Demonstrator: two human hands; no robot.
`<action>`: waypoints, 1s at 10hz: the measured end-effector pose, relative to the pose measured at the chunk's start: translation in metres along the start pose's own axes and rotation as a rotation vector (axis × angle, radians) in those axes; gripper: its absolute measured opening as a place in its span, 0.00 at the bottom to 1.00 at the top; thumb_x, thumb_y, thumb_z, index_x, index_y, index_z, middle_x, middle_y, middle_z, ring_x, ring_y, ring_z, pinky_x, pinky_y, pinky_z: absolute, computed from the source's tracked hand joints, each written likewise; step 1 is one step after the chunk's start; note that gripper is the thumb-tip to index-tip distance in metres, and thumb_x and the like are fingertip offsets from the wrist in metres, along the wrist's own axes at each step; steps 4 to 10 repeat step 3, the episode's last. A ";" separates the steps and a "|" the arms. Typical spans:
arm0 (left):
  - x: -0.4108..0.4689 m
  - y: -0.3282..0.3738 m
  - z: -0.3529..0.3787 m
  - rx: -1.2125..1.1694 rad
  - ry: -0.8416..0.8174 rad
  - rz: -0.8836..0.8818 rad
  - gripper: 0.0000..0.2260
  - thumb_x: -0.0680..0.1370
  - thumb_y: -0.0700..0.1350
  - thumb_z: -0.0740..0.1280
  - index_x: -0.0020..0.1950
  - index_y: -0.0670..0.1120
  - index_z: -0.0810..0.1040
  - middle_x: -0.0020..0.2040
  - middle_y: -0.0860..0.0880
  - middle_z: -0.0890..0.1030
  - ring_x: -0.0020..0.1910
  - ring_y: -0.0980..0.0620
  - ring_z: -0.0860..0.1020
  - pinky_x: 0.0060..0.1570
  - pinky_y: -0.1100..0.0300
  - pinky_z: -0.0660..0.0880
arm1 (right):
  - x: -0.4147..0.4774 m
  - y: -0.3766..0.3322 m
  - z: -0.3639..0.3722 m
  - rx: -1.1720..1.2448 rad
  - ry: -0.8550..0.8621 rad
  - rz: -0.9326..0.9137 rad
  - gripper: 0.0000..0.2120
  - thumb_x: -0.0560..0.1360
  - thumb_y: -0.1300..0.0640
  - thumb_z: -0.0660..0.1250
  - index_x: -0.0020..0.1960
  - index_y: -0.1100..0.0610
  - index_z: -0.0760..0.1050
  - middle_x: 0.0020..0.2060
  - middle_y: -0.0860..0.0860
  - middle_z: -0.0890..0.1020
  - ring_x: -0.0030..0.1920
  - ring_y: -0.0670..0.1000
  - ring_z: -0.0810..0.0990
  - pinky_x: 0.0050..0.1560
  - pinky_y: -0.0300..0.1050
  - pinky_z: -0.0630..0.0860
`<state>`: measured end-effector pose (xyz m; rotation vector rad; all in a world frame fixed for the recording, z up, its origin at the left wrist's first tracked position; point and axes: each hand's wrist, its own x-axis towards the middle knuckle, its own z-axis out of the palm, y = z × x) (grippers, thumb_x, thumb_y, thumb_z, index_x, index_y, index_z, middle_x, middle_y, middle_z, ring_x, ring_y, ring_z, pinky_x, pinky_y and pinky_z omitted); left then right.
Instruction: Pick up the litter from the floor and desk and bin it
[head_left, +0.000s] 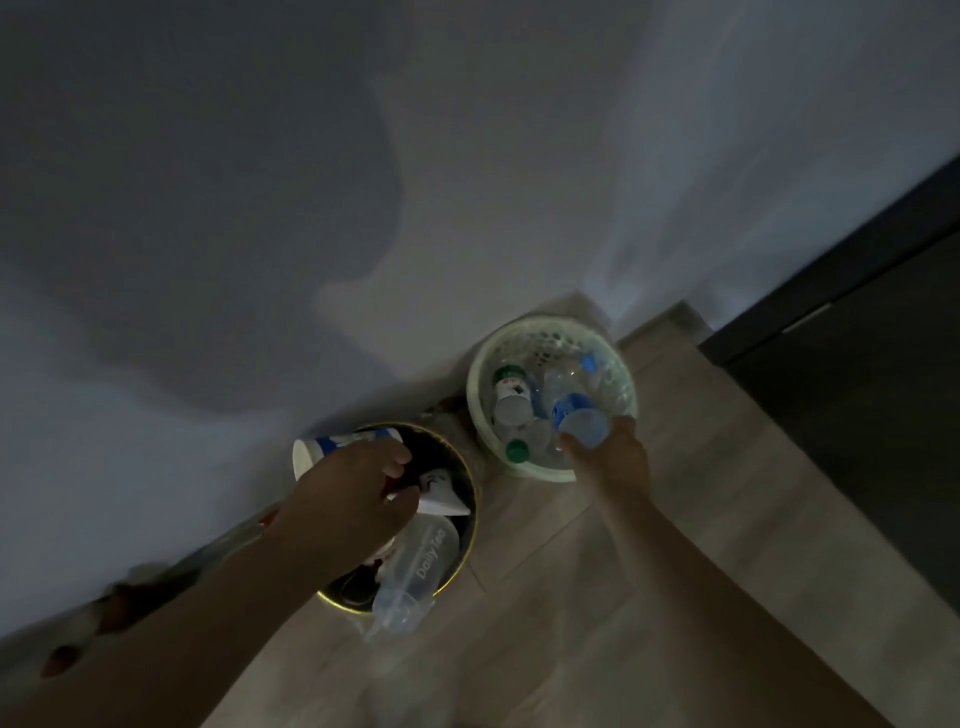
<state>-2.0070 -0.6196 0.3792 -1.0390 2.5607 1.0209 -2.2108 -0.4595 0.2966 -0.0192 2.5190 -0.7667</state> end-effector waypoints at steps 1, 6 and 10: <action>0.009 -0.008 0.003 -0.016 0.036 -0.031 0.11 0.76 0.45 0.68 0.57 0.45 0.78 0.53 0.51 0.81 0.53 0.50 0.79 0.51 0.59 0.75 | 0.015 -0.002 0.020 0.041 -0.033 -0.017 0.44 0.71 0.46 0.73 0.76 0.59 0.53 0.69 0.62 0.67 0.64 0.62 0.73 0.60 0.55 0.76; -0.005 -0.012 -0.012 -0.024 0.024 -0.076 0.15 0.74 0.47 0.70 0.61 0.48 0.78 0.56 0.51 0.81 0.54 0.51 0.79 0.55 0.55 0.75 | -0.025 0.015 0.008 -0.066 -0.147 -0.150 0.37 0.70 0.48 0.71 0.74 0.54 0.59 0.65 0.57 0.72 0.63 0.56 0.74 0.61 0.55 0.75; -0.005 -0.012 -0.012 -0.024 0.024 -0.076 0.15 0.74 0.47 0.70 0.61 0.48 0.78 0.56 0.51 0.81 0.54 0.51 0.79 0.55 0.55 0.75 | -0.025 0.015 0.008 -0.066 -0.147 -0.150 0.37 0.70 0.48 0.71 0.74 0.54 0.59 0.65 0.57 0.72 0.63 0.56 0.74 0.61 0.55 0.75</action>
